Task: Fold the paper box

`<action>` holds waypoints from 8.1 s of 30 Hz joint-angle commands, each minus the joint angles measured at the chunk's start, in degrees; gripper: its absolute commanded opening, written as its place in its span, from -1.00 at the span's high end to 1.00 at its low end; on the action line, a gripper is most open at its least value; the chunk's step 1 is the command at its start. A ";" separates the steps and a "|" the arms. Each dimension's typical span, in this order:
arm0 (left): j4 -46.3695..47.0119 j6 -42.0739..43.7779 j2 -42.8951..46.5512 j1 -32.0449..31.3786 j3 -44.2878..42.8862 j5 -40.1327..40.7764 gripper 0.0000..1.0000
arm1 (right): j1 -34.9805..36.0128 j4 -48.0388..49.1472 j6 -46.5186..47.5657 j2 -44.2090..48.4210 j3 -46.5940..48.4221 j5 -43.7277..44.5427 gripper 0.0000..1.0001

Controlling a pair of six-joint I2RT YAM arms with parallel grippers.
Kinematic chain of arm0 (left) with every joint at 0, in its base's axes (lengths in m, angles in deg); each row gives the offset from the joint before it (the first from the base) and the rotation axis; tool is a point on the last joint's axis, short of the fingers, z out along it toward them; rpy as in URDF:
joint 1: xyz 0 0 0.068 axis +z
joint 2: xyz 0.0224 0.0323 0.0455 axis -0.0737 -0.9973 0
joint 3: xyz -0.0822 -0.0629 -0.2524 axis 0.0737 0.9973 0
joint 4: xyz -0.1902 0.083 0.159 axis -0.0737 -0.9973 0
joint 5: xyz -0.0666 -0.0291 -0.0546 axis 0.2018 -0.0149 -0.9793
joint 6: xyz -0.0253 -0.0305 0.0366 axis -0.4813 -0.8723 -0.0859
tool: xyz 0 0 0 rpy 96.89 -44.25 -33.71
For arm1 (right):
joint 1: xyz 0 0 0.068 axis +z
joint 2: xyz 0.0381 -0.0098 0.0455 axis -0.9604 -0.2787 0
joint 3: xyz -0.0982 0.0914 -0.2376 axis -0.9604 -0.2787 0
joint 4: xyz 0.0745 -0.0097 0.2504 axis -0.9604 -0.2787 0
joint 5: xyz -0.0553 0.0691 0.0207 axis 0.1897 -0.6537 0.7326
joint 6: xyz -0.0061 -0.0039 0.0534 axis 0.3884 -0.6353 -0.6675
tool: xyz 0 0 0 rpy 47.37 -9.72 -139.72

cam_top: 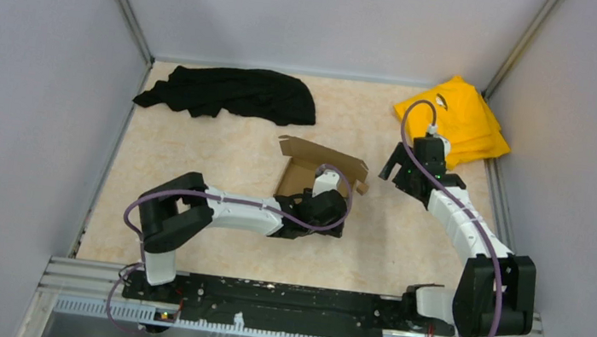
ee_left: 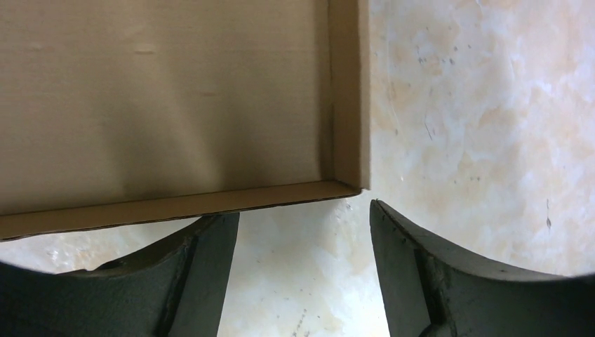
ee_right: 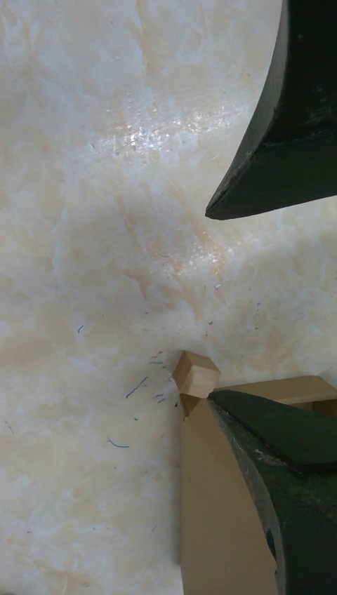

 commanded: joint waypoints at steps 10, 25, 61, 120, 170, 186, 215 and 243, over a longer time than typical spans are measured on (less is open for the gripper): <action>0.68 4.66 -3.61 5.86 -2.34 -0.80 -0.53 | -0.52 3.61 2.57 -0.65 -0.51 -4.43 -0.73; 4.84 9.20 -4.09 7.57 -6.25 -2.32 -0.71 | -0.37 4.39 3.92 2.33 -1.36 -8.95 -0.58; -3.82 5.81 32.02 14.30 17.49 0.39 -0.97 | 13.68 5.08 5.00 -14.99 7.16 7.72 -0.34; -3.58 6.29 38.44 18.27 23.83 -1.02 -0.97 | 21.19 -0.31 6.84 -10.82 11.35 9.74 0.48; -10.62 5.37 46.53 20.31 25.95 1.06 -0.97 | 33.28 -0.02 8.81 -30.57 36.39 9.47 0.01; -17.06 26.24 32.12 30.10 1.38 -3.64 -0.98 | 25.54 -4.36 21.02 -4.75 28.12 0.83 -0.35; -3.41 19.27 0.73 56.61 -13.56 -33.83 -0.98 | -2.60 -1.96 5.30 -41.14 48.23 -11.15 -0.72; 6.56 12.88 -2.70 50.69 -1.26 -36.84 -0.98 | 11.68 1.31 2.27 -39.41 35.13 -6.58 -0.52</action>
